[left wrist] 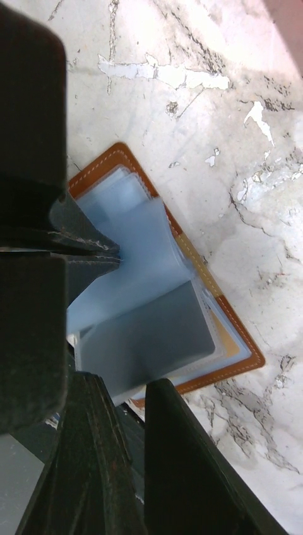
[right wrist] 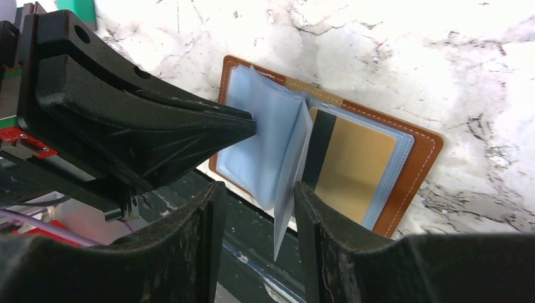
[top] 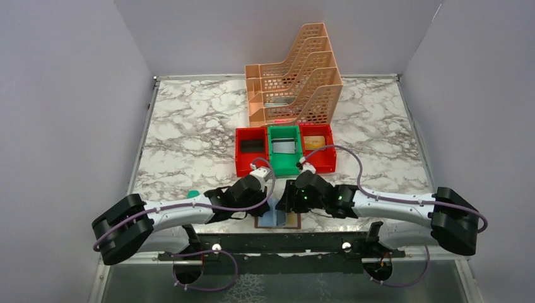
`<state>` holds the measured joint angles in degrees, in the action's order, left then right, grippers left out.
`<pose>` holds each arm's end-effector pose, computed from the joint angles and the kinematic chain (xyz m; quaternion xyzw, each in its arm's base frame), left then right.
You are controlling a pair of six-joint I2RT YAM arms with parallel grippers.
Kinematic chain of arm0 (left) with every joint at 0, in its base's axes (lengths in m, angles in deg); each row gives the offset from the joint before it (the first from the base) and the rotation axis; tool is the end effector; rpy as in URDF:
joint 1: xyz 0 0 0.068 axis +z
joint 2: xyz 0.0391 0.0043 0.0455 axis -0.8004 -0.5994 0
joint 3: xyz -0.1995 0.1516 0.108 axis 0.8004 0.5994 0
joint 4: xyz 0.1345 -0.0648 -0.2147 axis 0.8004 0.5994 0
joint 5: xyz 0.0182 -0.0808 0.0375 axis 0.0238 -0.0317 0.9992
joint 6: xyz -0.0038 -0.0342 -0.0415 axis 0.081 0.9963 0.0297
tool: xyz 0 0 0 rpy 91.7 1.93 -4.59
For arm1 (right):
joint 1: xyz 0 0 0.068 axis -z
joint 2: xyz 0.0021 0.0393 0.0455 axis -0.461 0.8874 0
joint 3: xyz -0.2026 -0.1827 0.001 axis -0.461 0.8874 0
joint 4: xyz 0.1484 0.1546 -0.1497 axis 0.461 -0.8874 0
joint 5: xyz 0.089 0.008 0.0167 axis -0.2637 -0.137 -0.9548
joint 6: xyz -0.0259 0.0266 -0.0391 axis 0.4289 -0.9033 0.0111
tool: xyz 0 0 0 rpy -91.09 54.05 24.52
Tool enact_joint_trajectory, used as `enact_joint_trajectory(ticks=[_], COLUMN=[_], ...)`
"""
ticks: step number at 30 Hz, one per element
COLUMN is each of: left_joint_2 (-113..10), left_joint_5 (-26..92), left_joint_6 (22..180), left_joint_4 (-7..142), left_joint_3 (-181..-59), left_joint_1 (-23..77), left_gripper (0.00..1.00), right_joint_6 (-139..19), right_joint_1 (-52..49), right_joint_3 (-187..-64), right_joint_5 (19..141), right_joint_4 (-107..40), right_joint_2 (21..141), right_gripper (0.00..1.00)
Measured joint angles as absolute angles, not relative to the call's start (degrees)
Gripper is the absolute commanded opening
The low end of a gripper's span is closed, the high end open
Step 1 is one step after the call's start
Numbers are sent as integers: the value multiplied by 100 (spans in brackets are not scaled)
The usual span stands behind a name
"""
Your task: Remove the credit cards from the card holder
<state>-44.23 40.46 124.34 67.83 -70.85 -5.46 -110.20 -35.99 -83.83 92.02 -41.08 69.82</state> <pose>0.1124 -0.1855 0.1509 0.1933 0.8981 -0.2928 0.2650 0.1102 0.2146 0.1890 -0.0379 0.9204 0.3198 0.2217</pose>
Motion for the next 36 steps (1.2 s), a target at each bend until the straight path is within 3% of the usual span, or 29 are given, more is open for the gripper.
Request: enact_joint_trajectory(ticks=[18,29,36], left_joint_2=[-3896,-2897,-1981], left_joint_5=[4156,5410,6411], left_joint_6=[12607,13188,14012], left_joint_4=[6947,8055,8934], left_joint_3=[-6914,-6897,-6735], left_joint_1=[-546,-546,-546], left_gripper=[0,3,14], right_joint_6=[-11621,-11866,-11967], right_joint_1=[-3599,-3597,-3599], right_joint_3=[-8123,-8156,-8335], right_joint_5=[8740,8384,8008], right_joint_4=[-2661,-2115,-1754], right_joint_2=[7485,8147,8720], right_gripper=[52,51,50])
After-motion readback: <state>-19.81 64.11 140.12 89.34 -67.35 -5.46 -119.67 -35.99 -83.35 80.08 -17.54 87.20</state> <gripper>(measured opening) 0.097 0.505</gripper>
